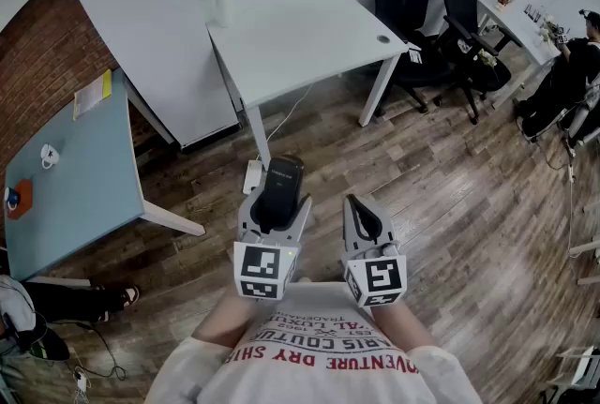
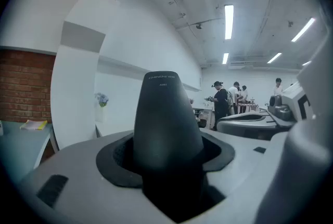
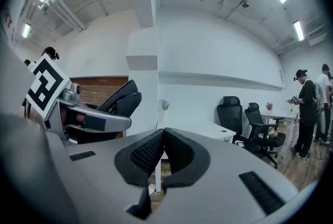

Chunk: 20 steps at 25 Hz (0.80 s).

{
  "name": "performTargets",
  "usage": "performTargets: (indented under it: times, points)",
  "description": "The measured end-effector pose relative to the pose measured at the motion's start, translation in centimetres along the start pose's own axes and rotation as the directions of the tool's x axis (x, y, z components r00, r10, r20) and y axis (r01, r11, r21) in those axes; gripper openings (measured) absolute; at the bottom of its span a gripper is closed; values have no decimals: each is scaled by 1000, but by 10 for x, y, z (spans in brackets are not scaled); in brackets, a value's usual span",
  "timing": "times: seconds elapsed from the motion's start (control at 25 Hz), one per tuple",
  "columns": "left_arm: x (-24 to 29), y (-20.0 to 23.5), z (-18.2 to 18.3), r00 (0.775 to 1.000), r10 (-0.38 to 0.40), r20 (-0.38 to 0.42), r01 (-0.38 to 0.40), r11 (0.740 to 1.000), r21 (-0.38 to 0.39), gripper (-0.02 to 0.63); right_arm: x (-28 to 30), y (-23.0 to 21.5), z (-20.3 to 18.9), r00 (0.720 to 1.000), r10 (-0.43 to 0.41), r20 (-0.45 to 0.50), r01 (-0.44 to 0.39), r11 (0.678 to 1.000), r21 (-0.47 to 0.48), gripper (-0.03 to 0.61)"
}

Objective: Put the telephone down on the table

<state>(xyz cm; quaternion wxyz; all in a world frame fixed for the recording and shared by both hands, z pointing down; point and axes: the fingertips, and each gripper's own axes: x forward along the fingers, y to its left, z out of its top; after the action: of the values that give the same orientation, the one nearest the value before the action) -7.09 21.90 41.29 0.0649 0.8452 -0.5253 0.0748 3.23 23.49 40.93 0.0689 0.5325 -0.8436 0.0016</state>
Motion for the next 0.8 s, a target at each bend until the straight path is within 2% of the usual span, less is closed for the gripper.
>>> performTargets:
  times: [0.36,0.8]
  points:
    - [6,-1,-3,1000,-10,-11,10,1000,-5,299,5,-1,-4,1000,5,-15,-5,1000,3,25]
    - [21,8,-11,999,-20,-26,19,999,-39,299,17,-13,-13,999,-36,-39,38,998,43,25]
